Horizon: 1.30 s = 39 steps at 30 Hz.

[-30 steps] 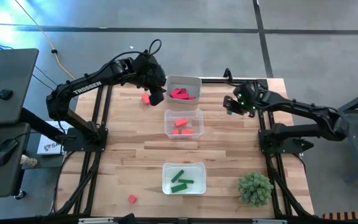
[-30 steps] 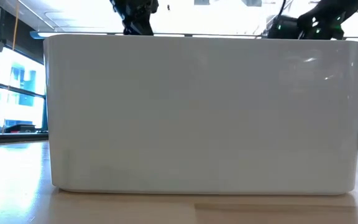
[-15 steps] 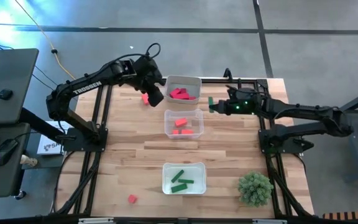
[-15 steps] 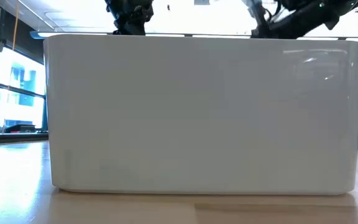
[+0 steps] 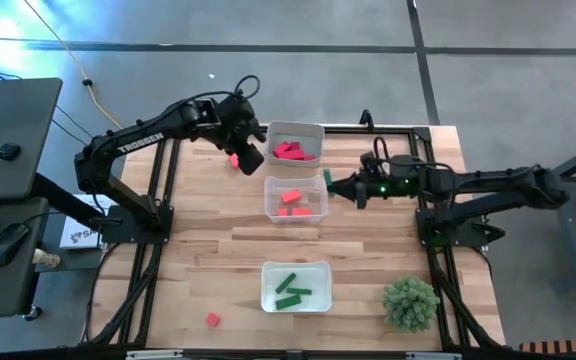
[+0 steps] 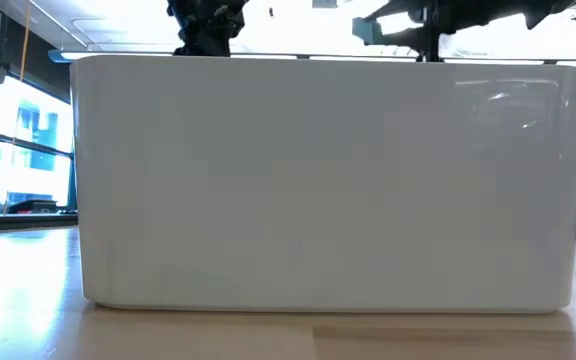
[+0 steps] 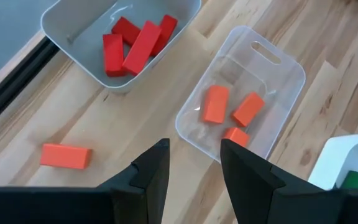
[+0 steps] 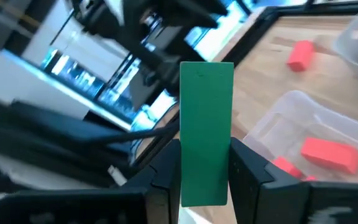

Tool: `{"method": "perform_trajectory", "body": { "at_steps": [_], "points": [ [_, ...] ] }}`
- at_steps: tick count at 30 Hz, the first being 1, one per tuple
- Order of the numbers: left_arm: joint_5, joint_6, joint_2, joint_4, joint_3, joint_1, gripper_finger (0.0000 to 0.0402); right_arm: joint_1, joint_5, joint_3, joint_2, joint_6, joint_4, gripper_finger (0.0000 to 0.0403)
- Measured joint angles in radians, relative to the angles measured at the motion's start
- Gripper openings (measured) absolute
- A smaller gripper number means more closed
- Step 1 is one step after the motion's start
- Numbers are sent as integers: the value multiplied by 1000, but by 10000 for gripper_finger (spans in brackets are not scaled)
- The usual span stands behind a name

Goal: Sort & place blocks by color
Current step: Put the green block into the white bin

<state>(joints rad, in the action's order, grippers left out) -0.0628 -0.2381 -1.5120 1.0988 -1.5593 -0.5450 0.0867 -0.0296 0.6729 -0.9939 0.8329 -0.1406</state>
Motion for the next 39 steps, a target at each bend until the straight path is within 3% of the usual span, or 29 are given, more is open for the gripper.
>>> {"method": "perform_trajectory", "body": {
  "at_steps": [19,24,32,39],
  "points": [
    [45,-161,-3,4,0,54,133,-245,-1,1,-22,-179,113,79],
    [60,-195,-3,9,0,86,133,-293,-1,2,-91,-186,100,79],
    [202,-205,-3,69,7,149,133,-327,-3,6,-207,-145,3,79],
    [212,-201,-3,72,58,168,133,-343,-5,160,-326,-179,92,79]
  ]
}}
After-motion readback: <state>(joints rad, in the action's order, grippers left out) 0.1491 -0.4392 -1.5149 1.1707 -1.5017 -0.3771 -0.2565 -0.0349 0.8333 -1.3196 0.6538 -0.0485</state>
